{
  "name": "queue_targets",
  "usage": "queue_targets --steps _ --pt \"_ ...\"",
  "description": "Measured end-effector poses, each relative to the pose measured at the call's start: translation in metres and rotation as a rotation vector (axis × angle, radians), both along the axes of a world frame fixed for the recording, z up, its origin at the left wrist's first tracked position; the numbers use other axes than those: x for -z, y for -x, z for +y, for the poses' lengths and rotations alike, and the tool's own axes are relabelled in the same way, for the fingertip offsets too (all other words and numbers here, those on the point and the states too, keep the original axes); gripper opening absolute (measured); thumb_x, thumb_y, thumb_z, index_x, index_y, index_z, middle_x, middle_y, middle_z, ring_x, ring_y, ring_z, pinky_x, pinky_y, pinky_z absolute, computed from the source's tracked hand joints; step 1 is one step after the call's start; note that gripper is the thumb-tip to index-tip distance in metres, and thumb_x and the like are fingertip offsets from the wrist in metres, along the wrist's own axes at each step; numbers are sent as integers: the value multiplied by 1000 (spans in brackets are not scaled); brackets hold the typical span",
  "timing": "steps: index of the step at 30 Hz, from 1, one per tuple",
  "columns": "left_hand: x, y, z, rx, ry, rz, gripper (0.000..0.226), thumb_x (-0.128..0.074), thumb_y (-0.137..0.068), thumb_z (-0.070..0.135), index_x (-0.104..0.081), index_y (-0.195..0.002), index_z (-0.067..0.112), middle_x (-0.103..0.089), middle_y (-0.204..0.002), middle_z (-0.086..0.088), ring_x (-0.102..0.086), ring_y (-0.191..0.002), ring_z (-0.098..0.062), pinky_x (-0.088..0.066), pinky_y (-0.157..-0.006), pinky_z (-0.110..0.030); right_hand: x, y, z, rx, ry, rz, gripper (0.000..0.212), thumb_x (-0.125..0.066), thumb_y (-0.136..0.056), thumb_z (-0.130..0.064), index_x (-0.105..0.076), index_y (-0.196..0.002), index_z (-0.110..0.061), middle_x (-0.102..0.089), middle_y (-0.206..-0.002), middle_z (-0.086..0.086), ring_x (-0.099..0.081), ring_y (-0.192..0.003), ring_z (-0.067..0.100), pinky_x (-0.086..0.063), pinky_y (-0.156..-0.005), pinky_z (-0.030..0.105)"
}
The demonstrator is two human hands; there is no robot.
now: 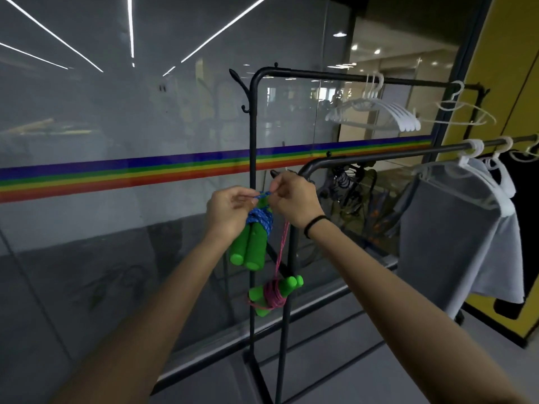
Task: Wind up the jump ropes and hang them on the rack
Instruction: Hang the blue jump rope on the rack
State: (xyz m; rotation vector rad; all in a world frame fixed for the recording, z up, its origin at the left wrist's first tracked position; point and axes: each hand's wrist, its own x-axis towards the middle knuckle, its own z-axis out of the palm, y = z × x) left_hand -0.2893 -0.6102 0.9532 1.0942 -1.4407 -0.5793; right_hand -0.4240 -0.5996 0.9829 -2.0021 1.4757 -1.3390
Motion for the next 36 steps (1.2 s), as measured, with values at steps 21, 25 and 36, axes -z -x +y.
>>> queue_targets --steps 21,25,36 --pt "-3 22 -104 205 0 -314 16 -65 -83 5 -71 -97 4 -72 -98 -8 -65 -88 -15 -49 -78 -17 27 40 -65 263 -28 355 10 -59 -78 -8 -61 -88 -8 -68 -82 14 -64 -81 30 -42 -64 24" --pt "1 14 -87 154 -35 -313 17 -63 -86 10 -72 -99 7 -71 -102 -7 -64 -91 -14 -49 -86 -24 24 50 -49 232 -17 229 7 -60 -77 -10 -61 -83 -13 -60 -69 1 -58 -69 18 -32 -57 15" --pt "53 -31 45 -58 -93 -60 16 -63 -81 -3 -71 -84 9 -68 -64 18 -61 -61 11 -47 -66 -3 61 22 44 -23 -108 152 14 -58 -75 -11 -57 -72 -24 -69 -71 4 -66 -74 20 -51 -74 31"
